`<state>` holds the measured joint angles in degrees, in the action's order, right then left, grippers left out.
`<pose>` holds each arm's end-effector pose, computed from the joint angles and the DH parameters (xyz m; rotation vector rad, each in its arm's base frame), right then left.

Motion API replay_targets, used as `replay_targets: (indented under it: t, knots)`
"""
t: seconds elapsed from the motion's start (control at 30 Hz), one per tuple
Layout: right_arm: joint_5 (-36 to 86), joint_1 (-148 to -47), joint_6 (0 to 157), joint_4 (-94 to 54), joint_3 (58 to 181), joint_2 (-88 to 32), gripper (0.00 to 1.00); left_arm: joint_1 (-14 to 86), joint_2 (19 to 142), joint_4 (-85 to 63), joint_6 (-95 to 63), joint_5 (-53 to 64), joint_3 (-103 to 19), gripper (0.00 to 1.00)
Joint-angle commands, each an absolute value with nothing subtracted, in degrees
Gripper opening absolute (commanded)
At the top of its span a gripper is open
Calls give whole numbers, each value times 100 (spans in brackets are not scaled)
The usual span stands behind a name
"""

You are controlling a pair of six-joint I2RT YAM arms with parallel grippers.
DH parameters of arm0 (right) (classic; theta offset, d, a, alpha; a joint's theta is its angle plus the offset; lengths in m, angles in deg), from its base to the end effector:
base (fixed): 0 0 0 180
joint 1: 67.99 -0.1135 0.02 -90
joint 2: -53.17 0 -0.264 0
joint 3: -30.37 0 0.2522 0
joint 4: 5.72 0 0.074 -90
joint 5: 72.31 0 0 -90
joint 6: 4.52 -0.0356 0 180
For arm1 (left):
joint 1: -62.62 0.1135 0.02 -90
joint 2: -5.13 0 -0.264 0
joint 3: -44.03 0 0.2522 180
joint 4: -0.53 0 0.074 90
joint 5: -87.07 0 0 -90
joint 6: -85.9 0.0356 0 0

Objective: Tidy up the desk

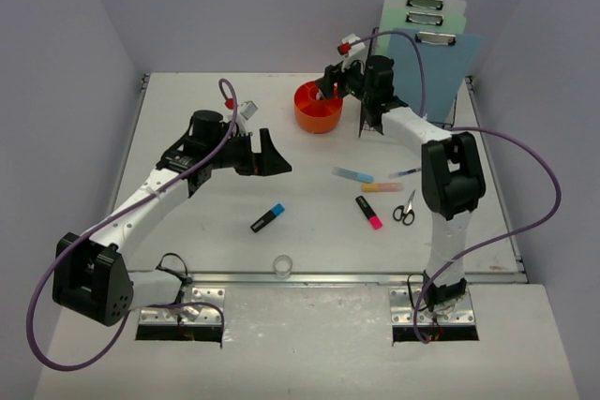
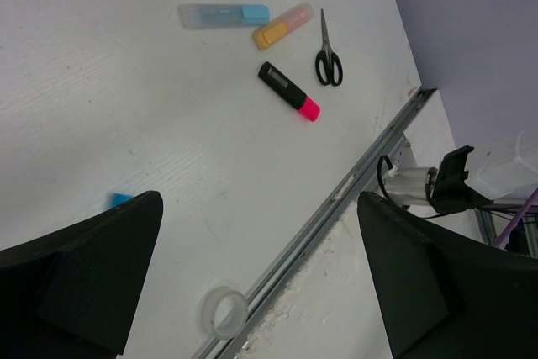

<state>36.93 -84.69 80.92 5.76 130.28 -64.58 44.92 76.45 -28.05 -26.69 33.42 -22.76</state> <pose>0.4659 0.1520 0.2580 -0.4329 1.6508 0.5596 0.2535 -0.1031 0.2876 0.2950 2.1992 -1.0809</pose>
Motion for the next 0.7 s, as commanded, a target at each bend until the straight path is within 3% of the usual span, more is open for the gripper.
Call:
replay_targets:
  t: [0.0, 0.17, 0.3, 0.47, 0.67]
  knots:
    - [3870, -8400, 8485, 268, 13013, -5612, 66, 4557, 7641, -2740, -2289, 3205, -2622, 100]
    - [5749, -7697, 10131, -2534, 13406, -4748, 51, 4548, 7798, -3069, -1551, 2816, -2928, 100]
    - [6458, -7099, 12086, -5502, 14164, -4728, 49, 4539, 7817, -3116, -1342, 2835, -3037, 100]
    - [5673, -6862, 14743, -8040, 14599, -5104, 48, 4522, 7817, -3097, -1254, 2862, -3064, 100]
    - [3925, -7038, 15514, -8566, 14599, -5570, 43, 4495, 7817, -3152, -1245, 2840, -3046, 100]
